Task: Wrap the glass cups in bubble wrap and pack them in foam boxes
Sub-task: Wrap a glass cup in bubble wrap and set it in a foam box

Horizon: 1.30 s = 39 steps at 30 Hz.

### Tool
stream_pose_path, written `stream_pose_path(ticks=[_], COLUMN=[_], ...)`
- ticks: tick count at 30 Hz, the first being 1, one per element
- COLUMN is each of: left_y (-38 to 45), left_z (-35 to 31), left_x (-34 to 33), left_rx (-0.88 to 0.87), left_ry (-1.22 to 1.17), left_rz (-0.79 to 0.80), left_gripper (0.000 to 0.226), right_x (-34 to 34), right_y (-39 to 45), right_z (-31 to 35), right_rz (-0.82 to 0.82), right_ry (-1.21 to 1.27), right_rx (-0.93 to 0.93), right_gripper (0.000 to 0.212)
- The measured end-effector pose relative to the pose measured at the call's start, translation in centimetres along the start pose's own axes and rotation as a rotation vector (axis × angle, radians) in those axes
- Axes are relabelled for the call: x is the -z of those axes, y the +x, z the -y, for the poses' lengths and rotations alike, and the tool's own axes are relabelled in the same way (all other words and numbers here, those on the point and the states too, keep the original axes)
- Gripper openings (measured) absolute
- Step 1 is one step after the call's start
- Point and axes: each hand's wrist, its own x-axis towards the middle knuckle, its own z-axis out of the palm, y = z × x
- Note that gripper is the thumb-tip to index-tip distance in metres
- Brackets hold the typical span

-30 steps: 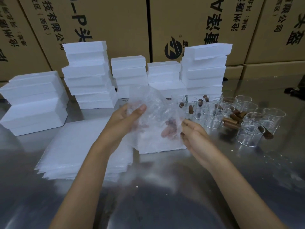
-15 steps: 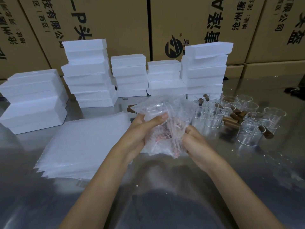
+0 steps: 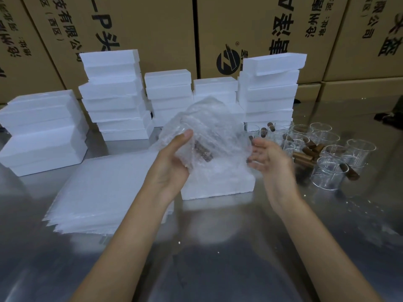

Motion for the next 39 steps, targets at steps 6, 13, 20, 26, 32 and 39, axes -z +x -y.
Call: stream_pose_path(ticks=[6,13,20,26,32,39], left_y=[-0.3,-1.3,-1.5,-1.0,-0.6,-0.7], left_z=[1.9,3.1,1.4,0.8,0.4,0.4], left_x=[-1.4,-2.1,-1.0,-0.1,-0.3,-0.4], left_rx=[-0.010,0.271,0.421,0.253,0.103,0.022], left_ry=[0.117,0.701,1.103,1.162,1.129,1.183], left_rz=[0.030,0.082,0.262,0.125,-0.030,-0.051], left_gripper=[0.050,0.081,0.070,0.026,0.020,0.024], right_x=[-1.2,0.3,0.3,0.0,0.2,0.7], right_y=[-1.4,-1.0,-1.1,-0.9,-0.7,-0.6], right_z=[-1.4,0.7,0.1,-0.5,-0.3,0.8], right_rz=[0.347,0.073,0.131,0.246,0.166,0.092], right_ry=[-0.188,0.049,-0.383,-0.486,-0.415,-0.272], right_rx=[-0.153,-0.234,-0.074,-0.006,-0.053,-0.029], right_gripper=[0.052,0.026,0.013,0.011,0.017,0.039])
